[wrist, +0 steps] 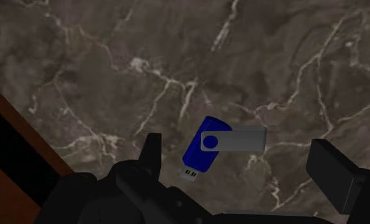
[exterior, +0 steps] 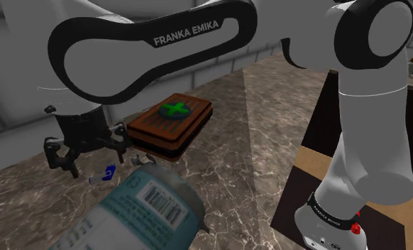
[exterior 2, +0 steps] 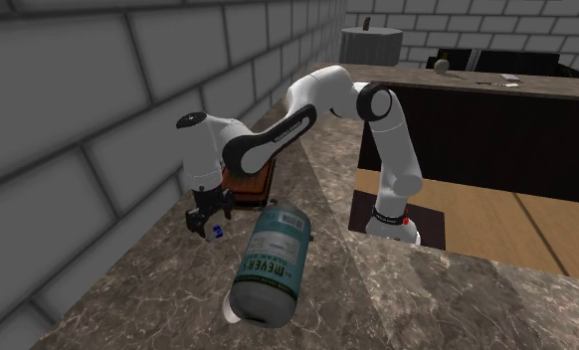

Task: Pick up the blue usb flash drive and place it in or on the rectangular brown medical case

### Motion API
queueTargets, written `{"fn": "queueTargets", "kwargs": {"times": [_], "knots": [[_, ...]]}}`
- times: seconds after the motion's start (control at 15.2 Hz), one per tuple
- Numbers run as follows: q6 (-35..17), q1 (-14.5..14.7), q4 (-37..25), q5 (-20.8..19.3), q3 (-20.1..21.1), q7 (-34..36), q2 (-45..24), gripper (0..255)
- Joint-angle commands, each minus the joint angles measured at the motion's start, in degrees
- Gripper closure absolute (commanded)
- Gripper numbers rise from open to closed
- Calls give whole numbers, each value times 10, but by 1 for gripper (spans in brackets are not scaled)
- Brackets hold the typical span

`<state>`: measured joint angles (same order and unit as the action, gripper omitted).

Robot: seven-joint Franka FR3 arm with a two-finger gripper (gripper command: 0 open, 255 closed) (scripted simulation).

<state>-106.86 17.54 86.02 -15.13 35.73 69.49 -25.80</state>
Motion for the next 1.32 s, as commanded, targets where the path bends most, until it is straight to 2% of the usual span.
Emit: {"fn": "queueTargets", "kwargs": {"times": [0.0,0.4,0.86,0.92,1.25], "knots": [[-7,7,-6,-9,-4,7,-14,0],[-44,6,23,-16,-9,13,-24,0],[-44,6,23,-16,-9,12,-24,0],[-44,6,23,-16,-9,12,-24,255],[-44,5,24,-16,-8,12,-23,255]]}}
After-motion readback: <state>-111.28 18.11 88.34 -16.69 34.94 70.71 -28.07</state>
